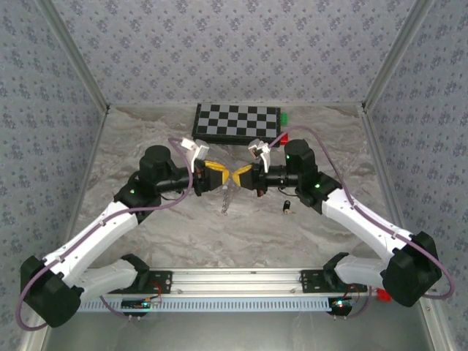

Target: Put the keys on the keyring

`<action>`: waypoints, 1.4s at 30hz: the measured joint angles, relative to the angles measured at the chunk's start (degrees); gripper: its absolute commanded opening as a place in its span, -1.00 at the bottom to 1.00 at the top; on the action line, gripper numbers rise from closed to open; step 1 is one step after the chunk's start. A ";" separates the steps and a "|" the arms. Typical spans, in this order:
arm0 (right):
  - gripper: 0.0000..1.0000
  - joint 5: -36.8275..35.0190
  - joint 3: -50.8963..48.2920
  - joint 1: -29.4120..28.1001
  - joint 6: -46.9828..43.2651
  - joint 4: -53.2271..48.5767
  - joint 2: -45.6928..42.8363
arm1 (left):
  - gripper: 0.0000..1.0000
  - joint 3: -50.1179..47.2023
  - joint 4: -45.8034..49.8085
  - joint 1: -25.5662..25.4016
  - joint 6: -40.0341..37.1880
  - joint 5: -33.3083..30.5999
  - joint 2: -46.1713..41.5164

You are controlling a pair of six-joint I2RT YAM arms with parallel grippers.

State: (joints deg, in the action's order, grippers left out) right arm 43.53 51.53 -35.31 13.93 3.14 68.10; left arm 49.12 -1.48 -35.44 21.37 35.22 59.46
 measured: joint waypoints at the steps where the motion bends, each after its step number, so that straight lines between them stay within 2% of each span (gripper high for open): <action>1: -1.00 0.33 0.39 0.24 -1.03 -1.66 0.00 | -0.39 0.00 0.09 0.09 -0.39 0.24 0.50; 7: -1.00 2.34 0.59 1.77 -3.56 -5.92 -0.07 | -0.32 0.00 0.20 0.11 -1.46 2.12 2.73; 20: -1.00 7.54 0.61 2.82 -2.84 -5.03 -0.09 | -0.35 0.00 0.00 0.11 -1.88 5.38 4.66; 26: -1.00 7.96 0.59 2.84 -2.82 -5.03 -0.07 | -0.58 0.00 -0.46 0.09 -1.81 6.95 5.29; 36: -1.00 8.44 0.61 2.93 -2.82 -5.03 0.33 | -0.60 0.00 -1.14 0.07 -2.10 8.81 5.70; 40: -1.00 8.37 0.61 2.97 -2.80 -5.09 0.37 | -0.87 0.07 -1.11 -0.20 -2.60 9.38 6.23; 42: -1.00 8.35 0.61 3.21 -2.78 -5.20 0.37 | -0.90 0.17 -1.05 -0.24 -2.99 9.79 6.29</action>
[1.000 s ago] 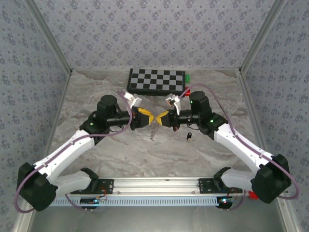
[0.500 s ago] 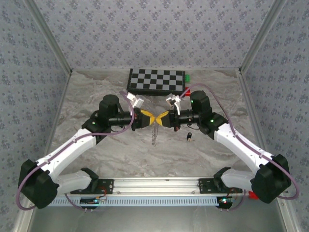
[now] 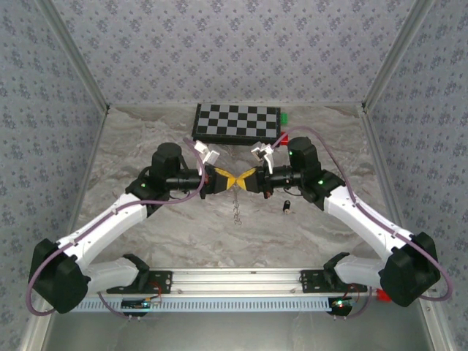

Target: Put the keys on the keyring

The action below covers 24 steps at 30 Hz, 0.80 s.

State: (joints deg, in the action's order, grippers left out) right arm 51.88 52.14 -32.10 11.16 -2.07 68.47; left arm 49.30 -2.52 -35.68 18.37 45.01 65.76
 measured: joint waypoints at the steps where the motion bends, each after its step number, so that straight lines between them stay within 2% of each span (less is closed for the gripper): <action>1: -1.00 0.02 -0.02 0.11 0.00 0.02 0.00 | -0.97 0.15 -0.02 0.00 -0.17 0.02 0.00; 6: -0.96 0.02 -0.02 0.11 0.09 0.07 0.00 | -1.00 0.59 0.81 -0.11 -0.55 -0.07 0.04; 8: -0.80 -0.07 -0.02 0.13 0.59 0.17 -0.02 | -1.00 0.59 0.46 -0.26 -0.22 -0.59 0.04; 10: -0.55 -0.59 -0.37 0.26 1.66 1.51 -0.26 | -1.00 0.24 -1.27 -0.52 0.94 -1.29 0.00; 12: -0.48 -1.33 -1.51 0.20 2.71 3.91 -1.05 | -1.00 -0.59 -3.63 -0.79 2.36 -2.40 -0.09; 24: -0.53 -13.84 -16.46 3.98 14.60 24.76 -7.56 | -1.00 -6.36 -17.38 -3.19 10.97 -11.34 -2.93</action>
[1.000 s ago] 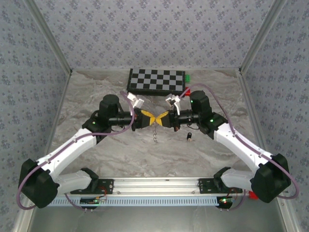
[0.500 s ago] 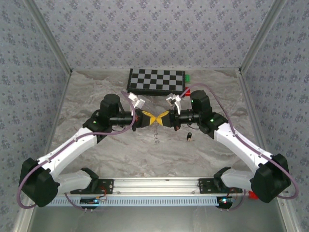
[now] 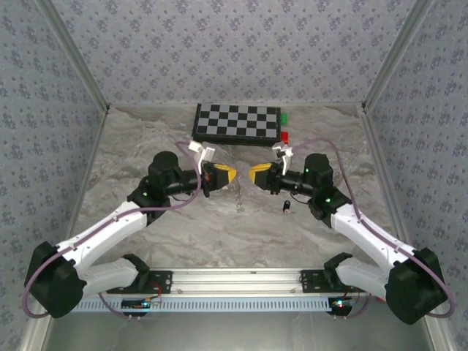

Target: Put the keys on the keyring

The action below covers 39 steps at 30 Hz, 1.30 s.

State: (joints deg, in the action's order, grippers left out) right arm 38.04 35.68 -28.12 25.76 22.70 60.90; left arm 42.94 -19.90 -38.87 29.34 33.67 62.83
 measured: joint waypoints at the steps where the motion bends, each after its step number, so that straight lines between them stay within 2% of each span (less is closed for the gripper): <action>1: -0.54 -0.37 -0.59 0.02 0.90 1.42 0.02 | -1.00 -0.37 -1.33 -0.39 0.72 -1.05 -0.20; 13: -0.64 -1.92 -4.04 -3.43 9.09 18.58 1.01 | -1.00 -3.13 -11.28 -3.58 5.49 -9.18 -0.39; 24: -0.56 -4.26 -7.96 -3.82 18.53 34.62 5.55 | -1.00 -5.64 -14.93 -5.03 7.41 -13.64 -0.44; 35: -0.53 -4.00 -7.74 -5.79 20.37 38.42 8.00 | -1.00 -5.64 -15.76 -5.03 7.41 -14.03 -0.44; 39: -0.61 -3.56 -7.37 -6.16 20.41 38.91 8.90 | -1.00 -5.64 -15.91 -5.03 7.41 -14.03 -0.44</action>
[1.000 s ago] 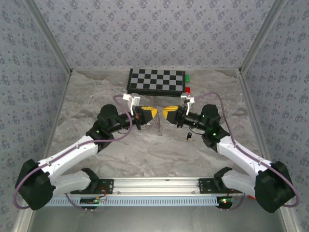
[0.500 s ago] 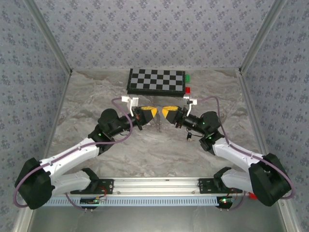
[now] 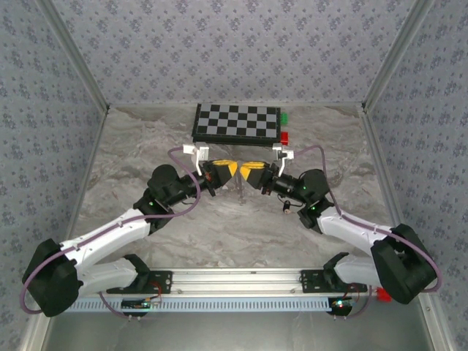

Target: Put the keys on the keyring

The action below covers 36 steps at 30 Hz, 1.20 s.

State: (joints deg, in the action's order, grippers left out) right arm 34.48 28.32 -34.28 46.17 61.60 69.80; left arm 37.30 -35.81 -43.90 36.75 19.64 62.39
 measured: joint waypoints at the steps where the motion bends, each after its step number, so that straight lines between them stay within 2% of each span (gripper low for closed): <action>1: -0.62 0.26 0.13 -0.15 0.13 0.04 0.11 | -1.00 0.00 0.00 0.00 0.00 -0.02 0.00; 18: -0.73 0.85 0.94 -0.26 1.07 1.09 0.42 | -1.00 0.00 -0.96 -0.11 -0.02 0.28 0.83; 23: -0.85 1.09 1.11 -0.26 2.10 2.32 1.16 | -1.00 0.00 -1.16 -0.09 0.00 0.00 1.14; 25: -1.00 1.29 1.11 -0.26 2.38 2.64 1.27 | -1.00 -0.09 -1.31 0.00 0.00 -0.13 1.22; 30: -1.00 1.53 1.11 -0.11 2.49 2.95 1.29 | -0.98 -0.11 -1.44 0.00 -0.07 -0.22 1.25; 33: -1.00 2.51 1.11 0.61 2.27 2.03 1.14 | -0.60 -0.11 -0.57 0.00 -0.85 -0.11 1.09; 36: -1.00 4.20 2.29 2.01 0.11 -4.48 0.11 | -0.39 -0.09 2.32 0.02 -1.95 0.13 0.39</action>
State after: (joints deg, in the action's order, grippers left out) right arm 38.68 30.61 -32.27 46.28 57.12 69.91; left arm 37.21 -33.50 -43.88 34.81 19.77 62.78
